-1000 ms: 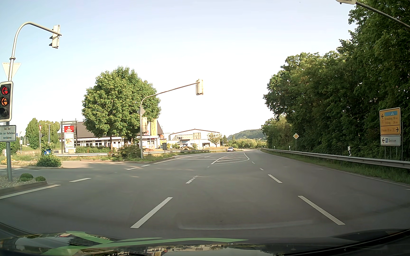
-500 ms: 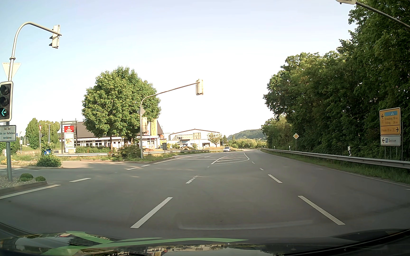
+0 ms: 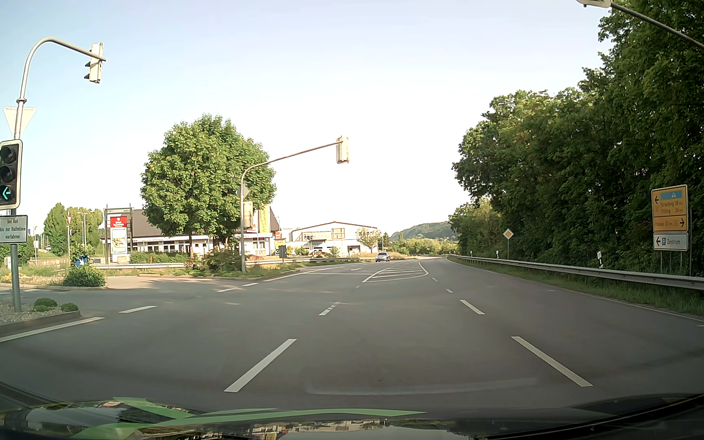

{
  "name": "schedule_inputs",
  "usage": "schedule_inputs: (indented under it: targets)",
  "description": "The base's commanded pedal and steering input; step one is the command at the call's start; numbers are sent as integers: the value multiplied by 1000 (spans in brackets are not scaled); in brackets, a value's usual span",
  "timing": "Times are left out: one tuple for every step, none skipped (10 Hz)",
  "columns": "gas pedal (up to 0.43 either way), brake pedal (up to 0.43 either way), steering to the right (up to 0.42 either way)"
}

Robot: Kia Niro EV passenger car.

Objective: Follow the waypoints while adhering to traffic rules and regulations

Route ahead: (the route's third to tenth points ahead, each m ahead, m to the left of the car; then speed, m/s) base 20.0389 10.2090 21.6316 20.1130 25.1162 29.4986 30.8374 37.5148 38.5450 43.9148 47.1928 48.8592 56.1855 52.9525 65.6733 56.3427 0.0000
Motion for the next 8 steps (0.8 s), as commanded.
schedule_inputs:
  targets:
    - [0, 287, -4]
    - [0, 287, -4]
    - [0, 287, -4]
    - [0, 287, -4]
    - [0, 287, -4]
    - [0, 287, -4]
    - [0, 287, -4]
    - [0, 280, -4]
